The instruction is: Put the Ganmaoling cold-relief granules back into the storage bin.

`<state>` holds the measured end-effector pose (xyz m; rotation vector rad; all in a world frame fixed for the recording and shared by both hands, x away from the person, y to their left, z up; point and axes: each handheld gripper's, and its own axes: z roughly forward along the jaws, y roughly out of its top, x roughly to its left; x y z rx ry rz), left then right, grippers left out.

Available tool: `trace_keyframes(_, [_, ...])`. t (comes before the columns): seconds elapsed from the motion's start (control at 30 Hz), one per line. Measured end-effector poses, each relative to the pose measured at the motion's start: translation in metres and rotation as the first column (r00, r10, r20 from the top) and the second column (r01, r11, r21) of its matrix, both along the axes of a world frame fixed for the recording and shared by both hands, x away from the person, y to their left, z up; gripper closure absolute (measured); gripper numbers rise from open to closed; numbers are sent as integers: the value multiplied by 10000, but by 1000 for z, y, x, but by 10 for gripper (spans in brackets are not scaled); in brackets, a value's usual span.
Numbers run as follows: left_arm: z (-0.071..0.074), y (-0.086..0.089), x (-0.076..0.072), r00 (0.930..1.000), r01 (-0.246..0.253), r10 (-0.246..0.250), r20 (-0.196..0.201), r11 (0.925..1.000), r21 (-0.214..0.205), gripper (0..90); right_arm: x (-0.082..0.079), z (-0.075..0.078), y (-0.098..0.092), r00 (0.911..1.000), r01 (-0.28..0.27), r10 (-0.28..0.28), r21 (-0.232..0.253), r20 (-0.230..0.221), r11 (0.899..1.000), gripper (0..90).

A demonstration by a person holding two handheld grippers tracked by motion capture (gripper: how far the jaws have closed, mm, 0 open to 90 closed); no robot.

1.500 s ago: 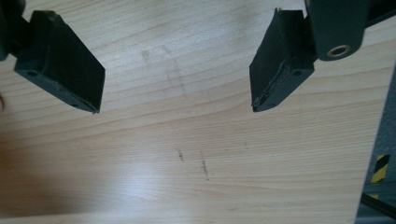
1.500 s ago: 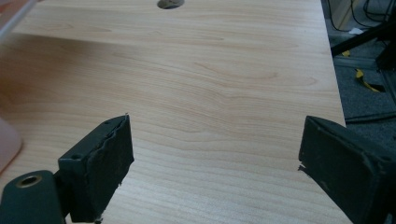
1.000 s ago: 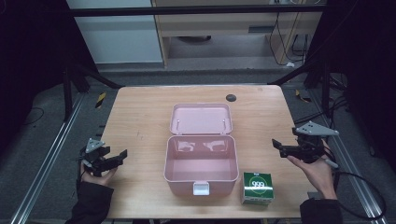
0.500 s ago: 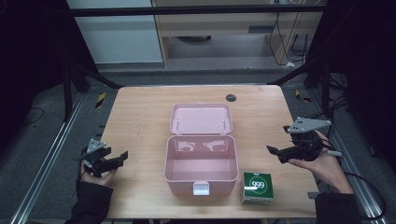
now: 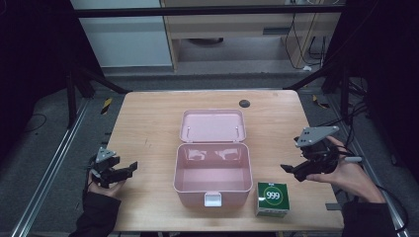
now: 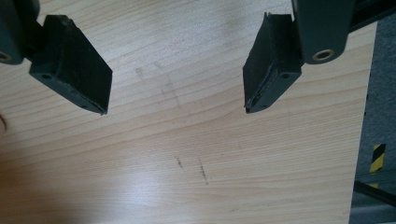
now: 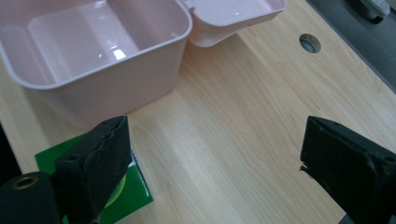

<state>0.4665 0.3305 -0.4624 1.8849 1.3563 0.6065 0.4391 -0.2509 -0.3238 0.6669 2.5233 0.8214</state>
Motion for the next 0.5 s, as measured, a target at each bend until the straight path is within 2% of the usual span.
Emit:
trace_keyframes(0.2, [0, 0, 0, 9999, -101, 101, -25, 9999, 23, 233, -9, 6, 8, 9985, -507, 489, -733, -263, 9960, 77])
trace_keyframes(0.5, [-1, 0, 0, 9999, -136, 136, -32, 9999, 98, 232, -17, 10, 22, 9933, -1034, 933, -1624, -684, 9813, 52])
